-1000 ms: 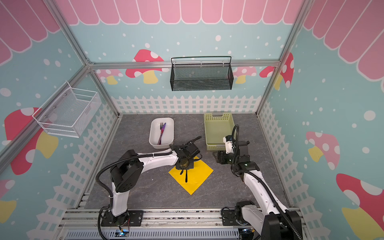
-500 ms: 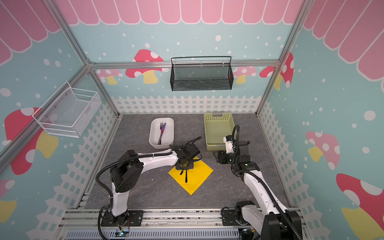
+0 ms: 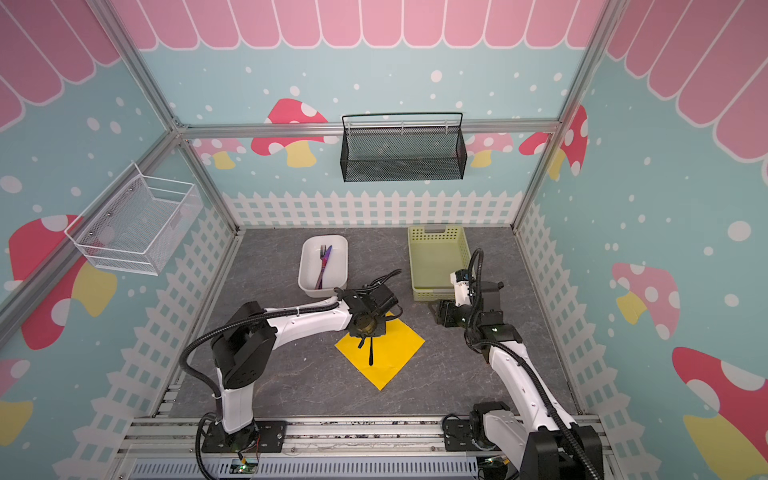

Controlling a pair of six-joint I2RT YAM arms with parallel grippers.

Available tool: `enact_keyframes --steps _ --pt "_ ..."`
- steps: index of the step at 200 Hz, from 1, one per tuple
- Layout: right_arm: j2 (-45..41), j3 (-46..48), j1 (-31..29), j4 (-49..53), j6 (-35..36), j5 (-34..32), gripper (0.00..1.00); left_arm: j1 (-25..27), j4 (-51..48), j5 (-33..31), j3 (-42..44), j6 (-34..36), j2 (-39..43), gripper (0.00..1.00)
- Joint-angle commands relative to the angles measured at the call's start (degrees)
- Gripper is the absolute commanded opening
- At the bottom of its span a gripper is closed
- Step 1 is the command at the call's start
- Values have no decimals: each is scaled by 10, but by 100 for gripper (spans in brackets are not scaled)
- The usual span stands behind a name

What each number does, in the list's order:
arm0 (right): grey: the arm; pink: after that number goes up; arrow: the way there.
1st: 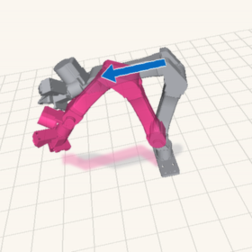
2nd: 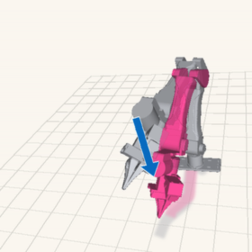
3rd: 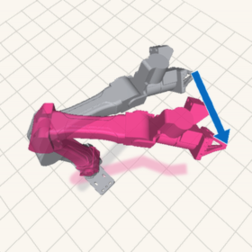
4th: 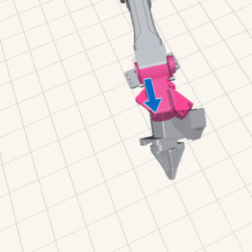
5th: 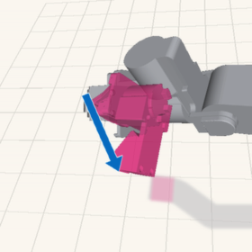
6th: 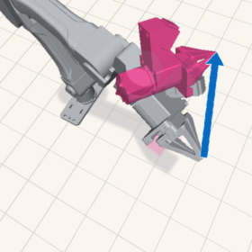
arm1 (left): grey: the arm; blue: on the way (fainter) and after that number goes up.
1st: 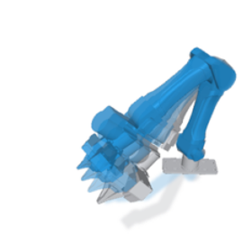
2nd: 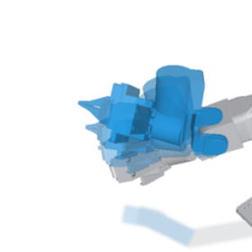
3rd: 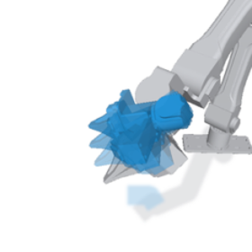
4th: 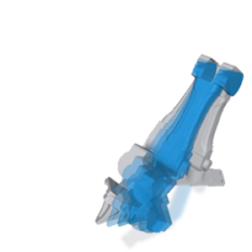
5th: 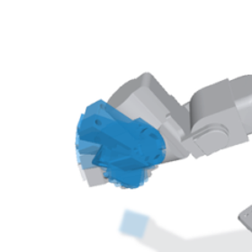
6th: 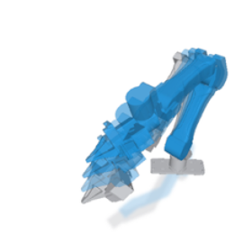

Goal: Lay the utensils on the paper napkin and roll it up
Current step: 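Lower the purple spoon onto the yellow napkin with the left gripper, then open the left gripper, release the spoon and move back over the white tub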

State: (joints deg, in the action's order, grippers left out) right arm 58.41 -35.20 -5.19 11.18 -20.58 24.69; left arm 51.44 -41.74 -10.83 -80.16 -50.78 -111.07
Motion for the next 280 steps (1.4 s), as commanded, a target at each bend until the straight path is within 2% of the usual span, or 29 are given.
enact_keyframes --steps 1,44,69,97,130,165,202,244,280 --pt "-4 -4 3 3 8 25 66 -4 -4 -19 -5 5 49 29" --pt "10 -14 3 7 -3 72 54 -47 49 43 54 45 107 23" --pt "31 -14 -8 -17 -36 98 50 -75 83 99 101 67 129 14" --pt "65 -20 -51 -49 -68 96 43 -99 119 140 157 85 154 4" --pt "118 -50 -113 -62 -92 68 42 -140 155 170 186 101 181 3" --pt "168 -90 -149 -61 -101 49 42 -183 118 141 127 156 178 6" --pt "197 -136 -152 -28 -84 31 43 -241 54 90 32 227 144 10" --pt "218 -173 -152 -1 -68 22 43 -320 -11 83 -76 296 68 12" --pt "232 -187 -152 6 -63 24 44 -354 -63 84 -161 332 -18 12"
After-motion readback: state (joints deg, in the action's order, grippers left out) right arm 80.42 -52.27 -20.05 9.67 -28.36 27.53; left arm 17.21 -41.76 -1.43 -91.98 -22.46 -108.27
